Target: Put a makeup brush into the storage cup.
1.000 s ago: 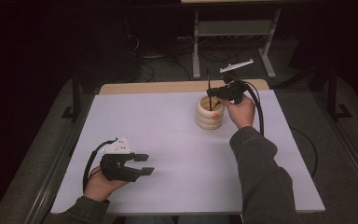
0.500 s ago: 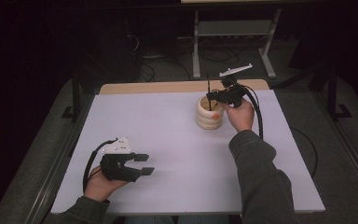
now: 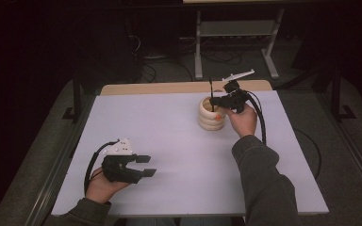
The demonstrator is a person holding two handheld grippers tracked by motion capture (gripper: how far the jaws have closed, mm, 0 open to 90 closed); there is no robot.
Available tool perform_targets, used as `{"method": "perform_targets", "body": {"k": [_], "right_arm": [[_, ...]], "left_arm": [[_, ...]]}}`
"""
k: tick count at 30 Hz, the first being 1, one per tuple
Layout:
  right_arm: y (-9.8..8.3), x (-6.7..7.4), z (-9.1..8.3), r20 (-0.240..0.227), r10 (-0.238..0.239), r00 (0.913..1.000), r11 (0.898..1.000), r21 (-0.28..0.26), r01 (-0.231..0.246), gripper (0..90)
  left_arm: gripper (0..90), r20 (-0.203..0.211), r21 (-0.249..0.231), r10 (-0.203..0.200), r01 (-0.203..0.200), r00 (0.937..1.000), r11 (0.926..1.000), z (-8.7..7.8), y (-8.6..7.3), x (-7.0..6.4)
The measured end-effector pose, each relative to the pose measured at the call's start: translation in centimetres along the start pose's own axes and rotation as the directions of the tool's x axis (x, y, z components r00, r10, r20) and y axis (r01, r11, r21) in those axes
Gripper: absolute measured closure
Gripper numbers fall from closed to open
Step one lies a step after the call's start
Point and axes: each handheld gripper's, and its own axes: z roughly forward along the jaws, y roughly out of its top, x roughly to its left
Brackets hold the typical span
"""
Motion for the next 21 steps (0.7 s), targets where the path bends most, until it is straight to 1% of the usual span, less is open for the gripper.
{"method": "perform_targets", "body": {"k": [2, 3, 6, 8, 10, 12, 13, 14, 15, 16, 18, 19, 21], "right_arm": [[0.0, 0.1, 0.0, 0.005, -0.005, 1.0000, 1.000, -0.001, 0.005, 83.1], [0.0, 0.2, -0.1, 0.014, -0.006, 0.9999, 1.000, -0.004, 0.006, 79.8], [-0.1, 0.4, -0.4, 0.032, -0.014, 0.9994, 1.000, -0.013, 0.014, 75.7], [-0.1, 0.5, -0.7, 0.040, -0.016, 0.9991, 1.000, -0.024, 0.017, 70.7], [-0.3, 0.5, -1.0, 0.045, -0.023, 0.9987, 0.999, -0.031, 0.025, 69.7], [-0.5, 0.5, -1.3, 0.042, -0.029, 0.9987, 0.999, -0.036, 0.030, 68.6], [-0.6, 0.6, -1.5, 0.038, -0.021, 0.9991, 0.999, -0.038, 0.023, 68.0], [-0.7, 0.5, -1.6, 0.034, -0.028, 0.9990, 0.999, -0.041, 0.029, 67.0], [-0.8, 0.6, -1.7, 0.025, -0.016, 0.9996, 0.999, -0.042, 0.017, 65.9], [-1.0, 0.6, -1.8, 0.018, -0.027, 0.9995, 0.999, -0.037, 0.027, 65.3], [-1.2, 0.8, -2.0, 0.019, -0.037, 0.9992, 0.998, -0.042, 0.037, 64.0], [-1.4, 0.9, -2.1, 0.012, -0.039, 0.9992, 0.998, -0.050, 0.039, 63.2], [-1.6, 1.1, -2.2, 0.005, -0.039, 0.9992, 0.998, -0.049, 0.040, 61.6]], "left_arm": [[45.1, -0.002, 0.000, 0.001, -0.001, 1.0000, 1.0000, -0.1, 0.0, 0.1], [45.1, -0.005, 0.002, 0.007, -0.007, 1.0000, 1.0000, -0.1, 0.0, 0.1], [44.8, -0.008, -0.002, -0.008, 0.008, 0.9999, 1.0000, -0.1, -0.1, 0.2], [44.5, -0.010, 0.003, -0.005, 0.005, 0.9999, 1.0000, -0.1, -0.1, 0.3], [44.4, -0.011, 0.003, -0.006, 0.006, 0.9999, 1.0000, -0.1, -0.2, 0.3], [44.2, -0.014, 0.001, -0.011, 0.011, 0.9998, 0.9999, -0.1, -0.2, 0.3], [44.1, -0.014, 0.001, -0.014, 0.014, 0.9998, 0.9999, -0.1, -0.2, 0.3], [44.0, -0.015, 0.000, -0.016, 0.016, 0.9998, 0.9999, -0.1, -0.2, 0.3], [43.8, -0.015, 0.002, -0.014, 0.014, 0.9998, 0.9999, -0.1, -0.2, 0.4], [43.7, -0.016, 0.003, -0.013, 0.013, 0.9998, 0.9999, -0.1, -0.2, 0.4], [43.5, -0.018, 0.006, -0.012, 0.012, 0.9998, 0.9999, 0.0, -0.2, 0.5], [43.4, -0.020, 0.007, -0.011, 0.012, 0.9997, 0.9999, 0.0, -0.3, 0.5], [42.7, -0.024, 0.008, -0.014, 0.015, 0.9996, 0.9999, 0.0, -0.3, 0.5]]}}
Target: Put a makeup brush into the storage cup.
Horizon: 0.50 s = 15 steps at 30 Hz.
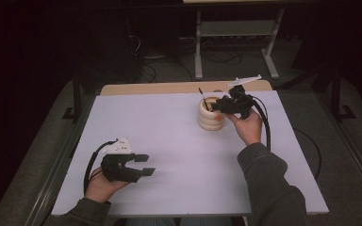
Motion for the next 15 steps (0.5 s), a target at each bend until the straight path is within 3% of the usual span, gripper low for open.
{"method": "perform_targets", "body": {"k": [15], "right_arm": [[-1.8, 0.8, -1.5, -0.045, 0.007, 0.9990, 1.000, -0.008, -0.007, 51.8]], "left_arm": [[35.6, -0.039, -0.008, -0.022, 0.022, 0.9990, 0.9997, 0.2, -0.2, 0.1]]}}
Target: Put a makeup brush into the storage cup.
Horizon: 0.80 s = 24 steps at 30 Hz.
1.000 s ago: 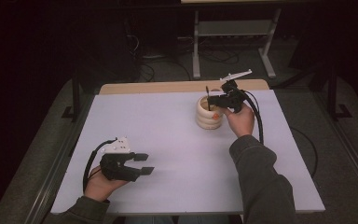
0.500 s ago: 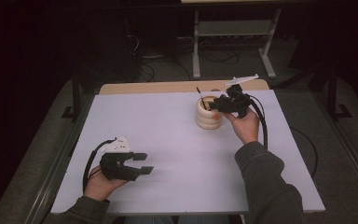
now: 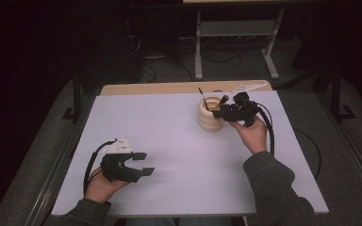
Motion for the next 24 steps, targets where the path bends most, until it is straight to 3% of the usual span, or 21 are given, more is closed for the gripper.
{"method": "perform_targets", "body": {"k": [24], "right_arm": [[-1.7, 0.6, -0.5, -0.019, -0.010, 0.9998, 1.000, 0.023, 0.011, 47.2]], "left_arm": [[31.7, -0.033, -0.008, -0.033, 0.033, 0.9989, 0.9994, -0.2, -0.2, 0.4]]}}
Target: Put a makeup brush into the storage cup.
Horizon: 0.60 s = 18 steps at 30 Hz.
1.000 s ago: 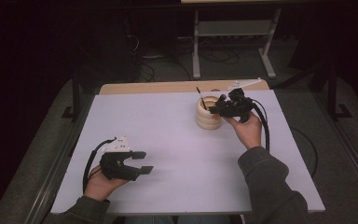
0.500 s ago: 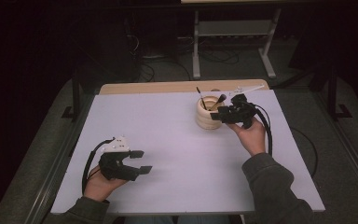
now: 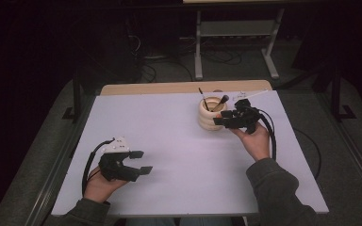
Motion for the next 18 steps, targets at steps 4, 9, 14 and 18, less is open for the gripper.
{"method": "perform_targets", "body": {"k": [4, 9, 14, 18], "right_arm": [[-0.2, 0.0, -0.2, -0.002, 0.005, 1.0000, 1.000, 0.000, -0.005, 47.0], [-0.5, 0.0, -0.4, -0.005, 0.004, 1.0000, 1.000, -0.003, -0.004, 46.3], [-1.0, 0.1, -0.4, -0.005, 0.012, 0.9999, 1.000, -0.005, -0.012, 42.5], [-1.4, 0.3, -0.6, -0.008, 0.014, 0.9999, 1.000, -0.010, -0.014, 40.6]], "left_arm": [[31.7, -0.002, 0.000, -0.002, 0.002, 1.0000, 1.0000, 0.0, 0.0, 0.0], [31.5, -0.007, 0.004, 0.005, -0.005, 1.0000, 1.0000, -0.1, 0.0, 0.1], [31.4, -0.014, 0.003, 0.009, -0.009, 0.9999, 1.0000, -0.2, 0.0, 0.1], [30.9, -0.022, 0.005, 0.003, -0.003, 0.9997, 1.0000, -0.2, 0.0, 0.2]]}}
